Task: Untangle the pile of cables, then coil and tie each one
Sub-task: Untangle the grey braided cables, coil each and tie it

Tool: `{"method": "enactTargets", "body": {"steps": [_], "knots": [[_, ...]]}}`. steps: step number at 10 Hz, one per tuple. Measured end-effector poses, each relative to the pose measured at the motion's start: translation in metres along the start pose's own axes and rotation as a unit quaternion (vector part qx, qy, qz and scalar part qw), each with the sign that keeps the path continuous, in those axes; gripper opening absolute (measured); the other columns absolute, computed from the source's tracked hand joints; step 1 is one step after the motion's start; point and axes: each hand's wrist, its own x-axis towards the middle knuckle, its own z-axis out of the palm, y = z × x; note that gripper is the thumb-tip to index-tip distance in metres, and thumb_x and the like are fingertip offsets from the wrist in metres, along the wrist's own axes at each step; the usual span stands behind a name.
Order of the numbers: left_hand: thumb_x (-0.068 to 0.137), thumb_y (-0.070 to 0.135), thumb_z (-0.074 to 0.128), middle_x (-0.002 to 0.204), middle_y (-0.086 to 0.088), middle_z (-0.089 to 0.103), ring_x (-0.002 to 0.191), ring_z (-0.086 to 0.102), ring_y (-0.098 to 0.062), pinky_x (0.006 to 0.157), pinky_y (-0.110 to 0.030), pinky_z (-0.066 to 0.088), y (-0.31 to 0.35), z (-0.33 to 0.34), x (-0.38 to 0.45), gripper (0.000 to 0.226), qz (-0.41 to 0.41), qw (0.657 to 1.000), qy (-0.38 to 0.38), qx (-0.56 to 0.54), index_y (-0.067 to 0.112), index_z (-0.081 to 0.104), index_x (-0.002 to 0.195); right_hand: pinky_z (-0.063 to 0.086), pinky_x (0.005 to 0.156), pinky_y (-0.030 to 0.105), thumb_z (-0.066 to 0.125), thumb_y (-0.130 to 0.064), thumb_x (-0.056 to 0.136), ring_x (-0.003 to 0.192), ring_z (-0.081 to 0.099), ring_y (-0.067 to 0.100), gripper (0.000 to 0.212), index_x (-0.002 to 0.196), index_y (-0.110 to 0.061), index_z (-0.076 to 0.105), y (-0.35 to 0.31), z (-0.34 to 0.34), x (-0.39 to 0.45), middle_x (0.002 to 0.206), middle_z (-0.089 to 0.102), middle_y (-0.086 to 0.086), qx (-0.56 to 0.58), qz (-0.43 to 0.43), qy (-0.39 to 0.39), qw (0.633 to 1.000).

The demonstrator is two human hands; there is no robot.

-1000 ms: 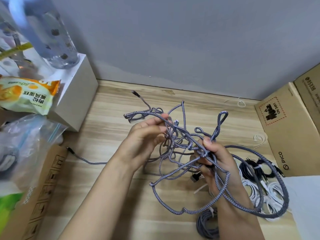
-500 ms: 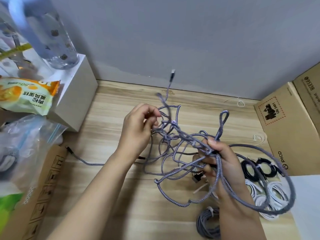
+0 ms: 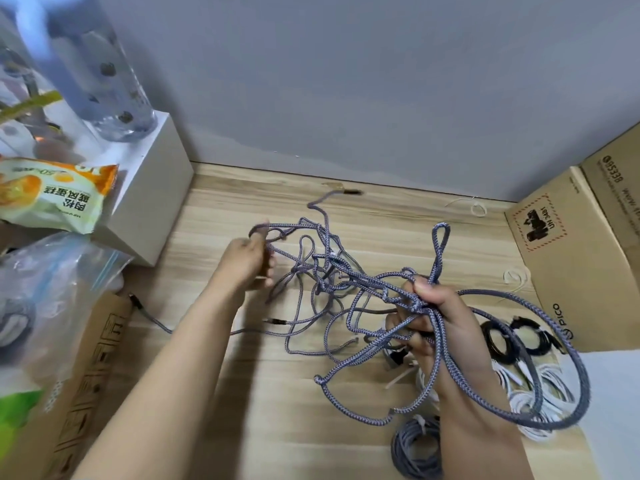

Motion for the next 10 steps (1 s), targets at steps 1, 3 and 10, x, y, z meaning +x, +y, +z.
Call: {"method": "enactTargets", "body": {"steps": [1, 3, 10], "knots": [[0.098, 0.049, 0.034, 0.054, 0.001, 0.059, 0.045, 0.061, -0.013, 0.042, -0.024, 0.052, 0.008, 0.0, -0.007, 0.051, -0.182, 0.903, -0.185, -0.344, 0.018, 0.047, 0.059, 0.03, 0.031, 0.013, 0.06, -0.024, 0.063, 0.032, 0.036, 0.004, 0.018, 0.049, -0.016, 0.054, 0.004, -0.002, 0.002, 0.041, 0.038, -0.007, 0.003, 0.002, -0.006, 1.0], [0.099, 0.034, 0.035, 0.035, 0.008, 0.023, 0.028, 0.024, -0.006, 0.037, -0.012, 0.032, 0.012, 0.008, -0.006, 0.062, -0.062, 0.891, -0.182, -0.411, 0.02, 0.034, 0.038, 0.022, 0.031, 0.013, 0.082, -0.031, 0.046, 0.034, 0.027, 0.004, 0.027, 0.052, -0.018, 0.059, 0.006, -0.007, 0.006, 0.045, 0.031, -0.007, -0.007, 0.006, -0.039, 0.999], [0.097, 0.04, 0.045, 0.058, -0.011, 0.052, 0.045, 0.048, -0.02, 0.043, -0.024, 0.035, -0.011, -0.035, 0.049, 0.038, 0.06, 0.99, 0.119, -0.041, 0.017, 0.046, 0.067, 0.017, 0.039, 0.019, 0.088, -0.035, 0.033, 0.032, 0.031, 0.006, 0.041, 0.052, -0.018, 0.056, -0.003, -0.017, 0.006, 0.041, 0.03, -0.008, 0.043, -0.041, -0.031, 0.998]]}}
